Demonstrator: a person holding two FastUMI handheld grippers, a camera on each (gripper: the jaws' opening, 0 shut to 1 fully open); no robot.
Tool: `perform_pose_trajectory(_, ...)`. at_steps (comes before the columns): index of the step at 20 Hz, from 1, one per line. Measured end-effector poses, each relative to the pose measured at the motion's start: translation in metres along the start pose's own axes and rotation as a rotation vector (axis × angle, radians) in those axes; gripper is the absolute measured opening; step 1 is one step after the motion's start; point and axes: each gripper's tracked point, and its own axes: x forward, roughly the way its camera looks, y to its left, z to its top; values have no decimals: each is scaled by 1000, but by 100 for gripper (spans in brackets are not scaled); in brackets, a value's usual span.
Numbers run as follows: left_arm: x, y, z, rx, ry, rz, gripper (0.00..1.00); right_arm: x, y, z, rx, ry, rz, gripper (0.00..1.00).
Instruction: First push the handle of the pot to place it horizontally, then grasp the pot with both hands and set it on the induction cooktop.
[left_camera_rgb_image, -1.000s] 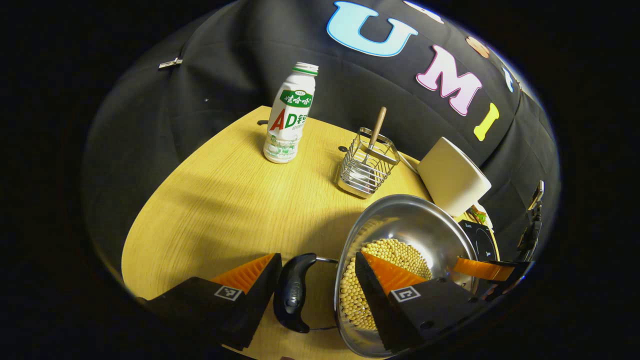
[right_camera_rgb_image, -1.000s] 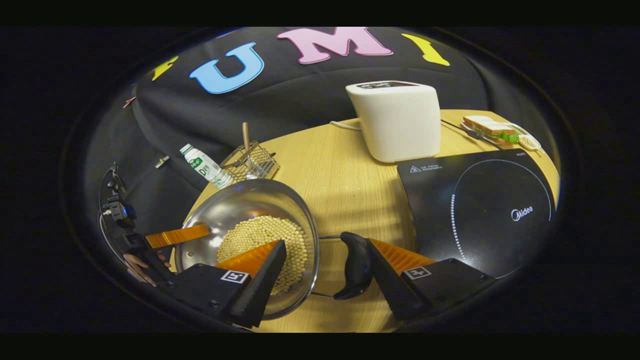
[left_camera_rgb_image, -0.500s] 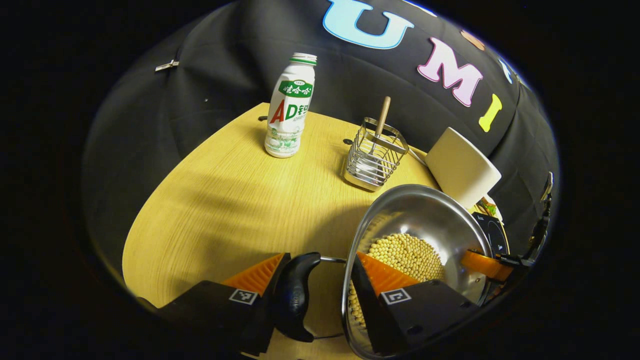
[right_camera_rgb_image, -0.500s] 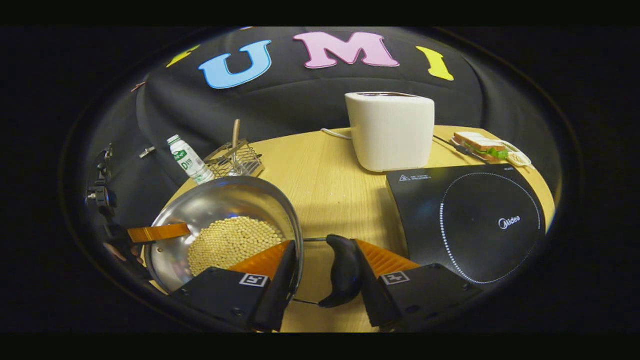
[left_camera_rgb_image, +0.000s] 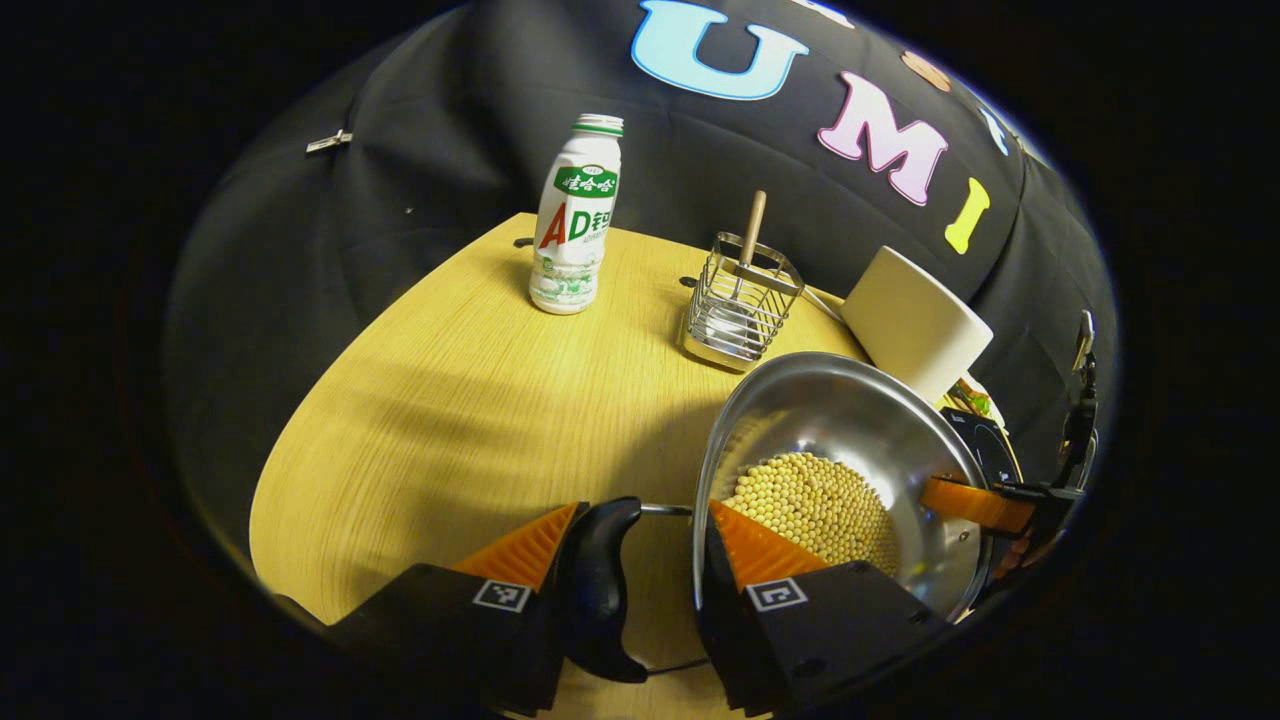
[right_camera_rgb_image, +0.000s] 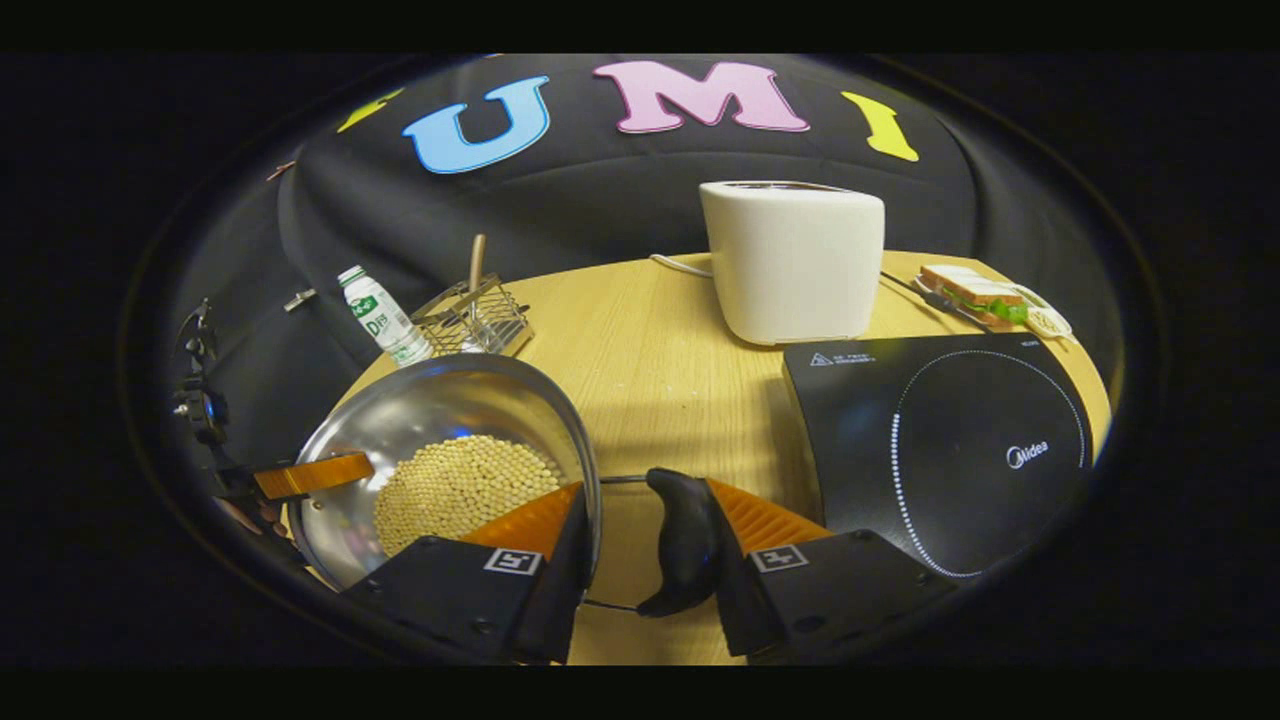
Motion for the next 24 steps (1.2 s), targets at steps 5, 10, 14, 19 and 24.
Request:
perform_pose_trajectory(5, -10, -1, -3, 8, -16, 27, 62, -4, 0, -7, -4, 19, 20, 58)
perform_pose_trajectory(10, -30, -9, 4, 0, -49, 32, 61, -22, 3, 9, -5, -18, 44, 58)
perform_pose_trajectory(14, -43, -27, 13, -5, -64, 39, 61, -36, -6, 27, -6, -33, 62, 58)
perform_pose_trajectory(19, -41, -79, 23, 23, -74, 17, 61, -56, -50, 48, 15, -54, 43, 58)
perform_pose_trajectory(24, -38, -139, 27, 41, -77, -8, 61, -76, -101, 68, 37, -68, 21, 58)
